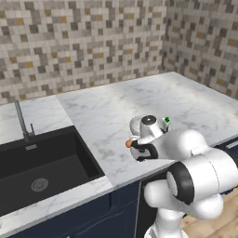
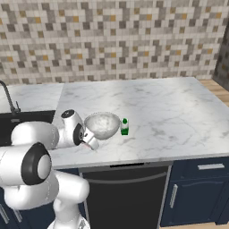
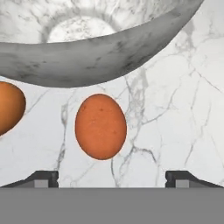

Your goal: Gather the eggs and milk located in the vicinity of the sink area and place them right next to the bowl.

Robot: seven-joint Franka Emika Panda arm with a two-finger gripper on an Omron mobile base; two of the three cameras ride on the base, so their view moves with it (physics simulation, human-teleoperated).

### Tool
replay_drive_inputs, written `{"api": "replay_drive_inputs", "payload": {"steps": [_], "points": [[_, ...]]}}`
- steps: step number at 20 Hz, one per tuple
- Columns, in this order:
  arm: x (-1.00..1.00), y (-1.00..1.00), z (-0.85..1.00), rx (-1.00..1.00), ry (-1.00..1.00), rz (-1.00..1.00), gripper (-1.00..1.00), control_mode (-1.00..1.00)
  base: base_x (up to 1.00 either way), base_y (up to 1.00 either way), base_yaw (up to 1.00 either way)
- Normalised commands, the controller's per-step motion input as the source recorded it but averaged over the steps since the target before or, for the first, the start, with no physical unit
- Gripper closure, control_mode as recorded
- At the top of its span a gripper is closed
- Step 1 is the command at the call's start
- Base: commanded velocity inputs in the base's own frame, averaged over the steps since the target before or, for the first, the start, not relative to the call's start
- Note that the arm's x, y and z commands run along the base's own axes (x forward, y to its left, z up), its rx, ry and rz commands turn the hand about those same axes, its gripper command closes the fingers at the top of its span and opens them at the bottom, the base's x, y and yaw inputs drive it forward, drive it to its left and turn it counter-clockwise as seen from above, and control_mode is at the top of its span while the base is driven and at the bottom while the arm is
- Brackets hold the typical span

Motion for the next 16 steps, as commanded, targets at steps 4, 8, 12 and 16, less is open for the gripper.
{"api": "replay_drive_inputs", "payload": {"steps": [4,8,12,16], "points": [[-0.92,-0.07,0.68,0.00,-0.03,0.00,-1.00,-1.00,0.00,0.00,0.00],[-0.28,-0.35,1.00,0.00,-0.05,0.05,-1.00,-1.00,0.00,0.00,0.00],[-0.12,-0.44,0.99,0.02,-0.01,0.26,-1.00,-1.00,0.00,0.00,0.00],[-0.35,-0.34,0.84,0.03,0.04,0.34,-1.00,-1.00,0.00,0.00,0.00]]}}
